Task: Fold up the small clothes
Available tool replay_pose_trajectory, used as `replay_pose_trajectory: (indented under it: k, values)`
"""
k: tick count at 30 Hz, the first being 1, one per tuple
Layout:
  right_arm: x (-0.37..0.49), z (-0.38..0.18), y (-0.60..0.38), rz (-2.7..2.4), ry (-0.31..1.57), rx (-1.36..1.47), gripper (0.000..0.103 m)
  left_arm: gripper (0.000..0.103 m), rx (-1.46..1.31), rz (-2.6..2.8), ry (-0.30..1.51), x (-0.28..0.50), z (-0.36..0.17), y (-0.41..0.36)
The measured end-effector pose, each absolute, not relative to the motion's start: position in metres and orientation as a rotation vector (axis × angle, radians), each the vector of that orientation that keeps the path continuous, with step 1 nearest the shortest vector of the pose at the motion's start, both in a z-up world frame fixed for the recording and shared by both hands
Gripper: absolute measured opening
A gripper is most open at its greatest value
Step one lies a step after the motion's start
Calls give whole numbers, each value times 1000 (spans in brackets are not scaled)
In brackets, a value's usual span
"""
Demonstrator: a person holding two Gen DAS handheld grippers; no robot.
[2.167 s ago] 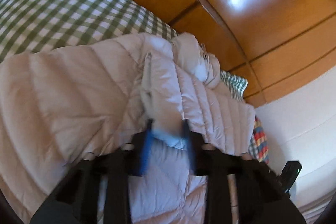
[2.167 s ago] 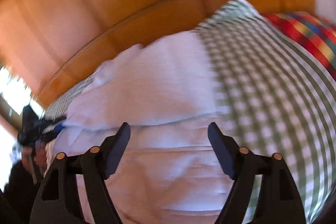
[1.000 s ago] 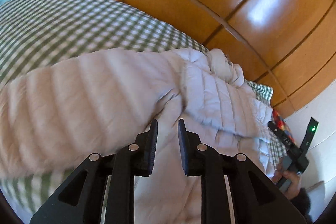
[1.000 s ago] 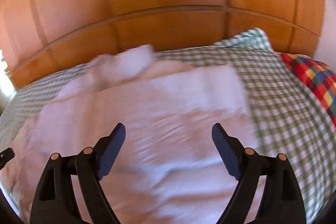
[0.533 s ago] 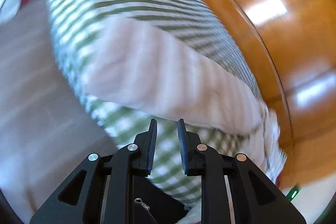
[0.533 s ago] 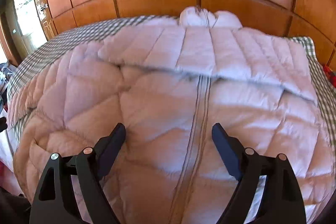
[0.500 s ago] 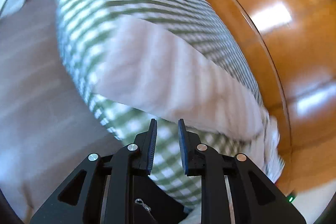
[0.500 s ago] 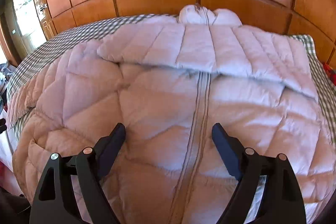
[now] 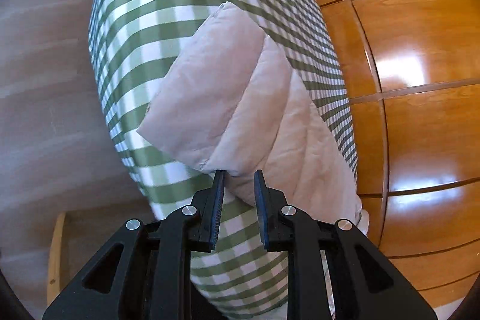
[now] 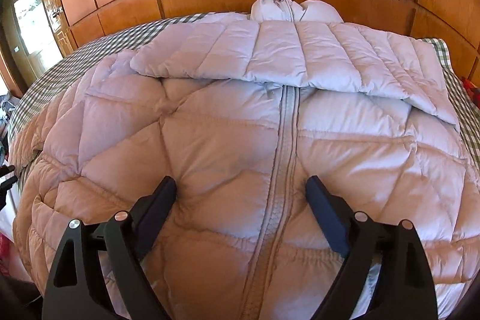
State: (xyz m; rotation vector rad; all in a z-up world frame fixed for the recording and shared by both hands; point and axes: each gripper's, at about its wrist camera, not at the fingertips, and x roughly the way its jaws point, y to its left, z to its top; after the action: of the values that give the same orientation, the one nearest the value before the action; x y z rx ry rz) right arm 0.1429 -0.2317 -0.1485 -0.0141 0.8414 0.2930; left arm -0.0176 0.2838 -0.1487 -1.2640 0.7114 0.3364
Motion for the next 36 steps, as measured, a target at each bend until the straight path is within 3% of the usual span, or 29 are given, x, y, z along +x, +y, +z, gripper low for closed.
replay_pose_trajectory:
  k: [2,4,7,12,14,16,17,18,19,27,33,36]
  values:
    - [143,-150,-232,291,846,-11,89,22,-1268,355,715,-13,-149,282]
    - [144,-150,-232,292,851,-13,89,53,-1257,349,694,-10,-145,278]
    - [147,-149,-231,291,872,-14,90,58,-1216,355,670,-5,-134,273]
    - [150,-146,-227,259,896,-24,91,58,-1193,319,679,1,-134,274]
    - [150,-144,-226,243,905,-23,91,54,-1189,299,665,1,-135,278]
    - [150,-141,-225,227,911,-27,91,24,-1164,319,666,0,-137,282]
    - [150,-140,-225,223,911,-27,91,18,-1167,320,666,-1,-138,283]
    - [149,-137,-225,224,905,-28,91,5,-1154,332,658,-3,-136,284]
    - [147,-133,-224,225,889,-36,91,2,-1124,357,650,-4,-132,283]
    - [132,-100,-214,296,785,-50,91,0,-834,196,505,6,-49,244]
    - [135,-86,-191,419,794,-46,90,0,-684,46,469,22,-15,205]
    - [133,-74,-174,461,754,-72,90,0,-764,36,529,20,-28,209]
